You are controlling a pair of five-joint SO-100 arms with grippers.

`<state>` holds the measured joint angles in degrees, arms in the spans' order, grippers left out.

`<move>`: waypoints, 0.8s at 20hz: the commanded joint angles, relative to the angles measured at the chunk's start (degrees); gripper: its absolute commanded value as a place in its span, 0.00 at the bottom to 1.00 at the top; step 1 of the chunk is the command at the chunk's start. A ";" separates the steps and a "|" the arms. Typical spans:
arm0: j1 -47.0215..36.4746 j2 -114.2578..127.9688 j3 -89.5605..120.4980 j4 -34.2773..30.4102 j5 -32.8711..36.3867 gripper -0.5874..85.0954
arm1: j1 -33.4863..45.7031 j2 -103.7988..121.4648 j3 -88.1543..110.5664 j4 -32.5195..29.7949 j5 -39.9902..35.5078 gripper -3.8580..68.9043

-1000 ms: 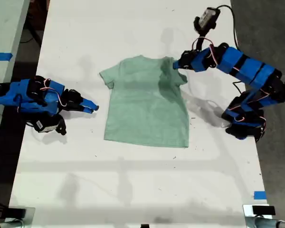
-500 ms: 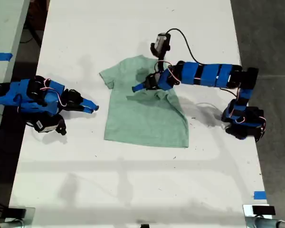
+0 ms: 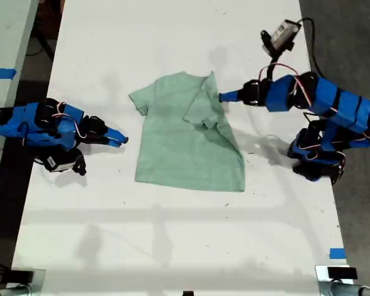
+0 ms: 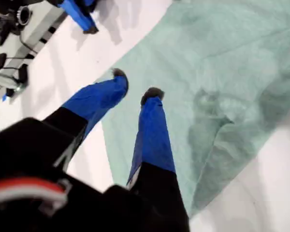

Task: Fold t shirt

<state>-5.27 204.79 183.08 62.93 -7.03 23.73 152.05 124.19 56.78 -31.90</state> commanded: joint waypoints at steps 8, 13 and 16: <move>-0.70 0.62 0.70 0.09 0.44 0.14 | 0.09 48.25 53.88 19.60 2.37 0.13; -0.70 0.62 0.70 0.09 0.44 0.14 | -0.18 48.69 53.79 19.60 -0.09 0.12; -0.62 0.62 0.70 0.09 0.44 0.14 | -0.35 48.69 53.79 19.60 -0.53 0.12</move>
<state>-5.27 204.79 183.08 62.93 -7.03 23.47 199.86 174.38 76.29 -31.55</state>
